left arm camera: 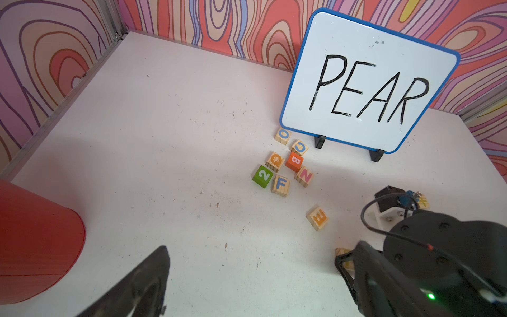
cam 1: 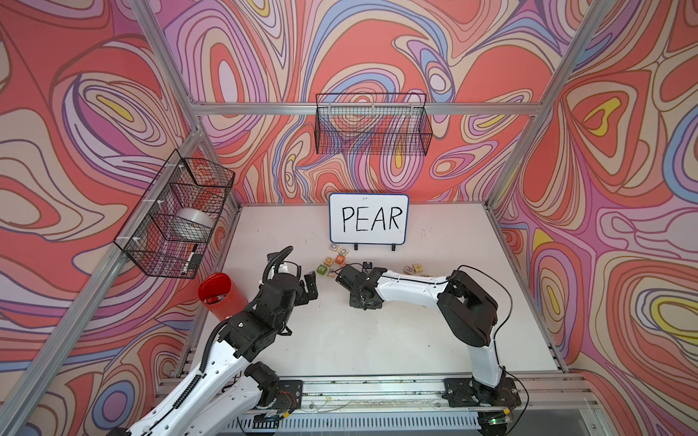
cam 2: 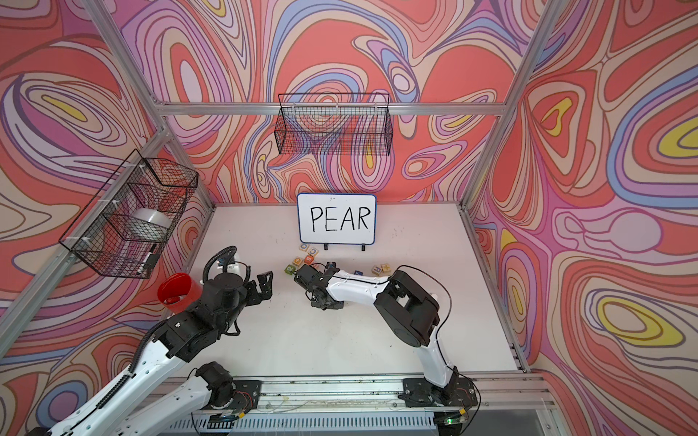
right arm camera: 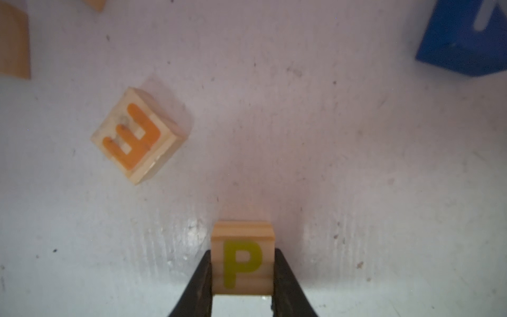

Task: Spell the uppercase word “pear” with letter blocks
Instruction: Place the letter block at the center of the board.

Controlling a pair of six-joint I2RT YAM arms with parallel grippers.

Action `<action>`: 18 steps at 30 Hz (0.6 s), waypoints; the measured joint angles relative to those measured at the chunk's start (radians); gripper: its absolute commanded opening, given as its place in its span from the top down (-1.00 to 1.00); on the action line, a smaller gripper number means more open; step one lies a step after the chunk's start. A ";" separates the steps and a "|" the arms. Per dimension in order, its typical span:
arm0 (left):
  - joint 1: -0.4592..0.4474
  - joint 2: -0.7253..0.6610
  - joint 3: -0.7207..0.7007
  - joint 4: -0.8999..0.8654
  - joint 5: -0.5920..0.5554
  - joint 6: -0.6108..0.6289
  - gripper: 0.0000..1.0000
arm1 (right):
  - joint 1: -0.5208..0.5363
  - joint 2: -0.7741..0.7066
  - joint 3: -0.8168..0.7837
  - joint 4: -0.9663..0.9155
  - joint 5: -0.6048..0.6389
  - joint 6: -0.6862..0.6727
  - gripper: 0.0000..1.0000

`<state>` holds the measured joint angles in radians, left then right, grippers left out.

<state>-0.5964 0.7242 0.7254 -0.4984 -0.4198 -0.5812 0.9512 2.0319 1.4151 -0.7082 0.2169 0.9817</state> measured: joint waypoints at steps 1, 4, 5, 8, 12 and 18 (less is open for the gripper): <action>0.000 -0.003 -0.002 0.001 0.000 0.000 -1.00 | 0.009 -0.003 -0.002 0.004 -0.013 0.003 0.44; 0.000 -0.013 -0.013 0.001 0.000 0.000 -1.00 | 0.036 -0.003 -0.001 0.007 -0.029 0.011 0.44; 0.000 -0.014 -0.014 0.000 0.001 0.000 -1.00 | 0.044 -0.003 0.000 0.008 -0.034 0.014 0.44; 0.000 -0.023 -0.015 0.000 0.000 0.000 -1.00 | 0.055 -0.003 0.000 0.024 -0.057 0.023 0.44; 0.000 -0.052 -0.015 0.000 0.000 0.000 -1.00 | 0.056 -0.003 0.005 0.036 -0.084 0.031 0.44; 0.000 -0.096 -0.021 0.000 -0.001 0.000 -1.00 | 0.058 0.003 0.015 0.040 -0.112 0.037 0.27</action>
<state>-0.5964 0.6281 0.7048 -0.4980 -0.4210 -0.5812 1.0096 2.0350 1.4303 -0.6678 0.1051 1.0187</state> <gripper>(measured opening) 0.999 0.333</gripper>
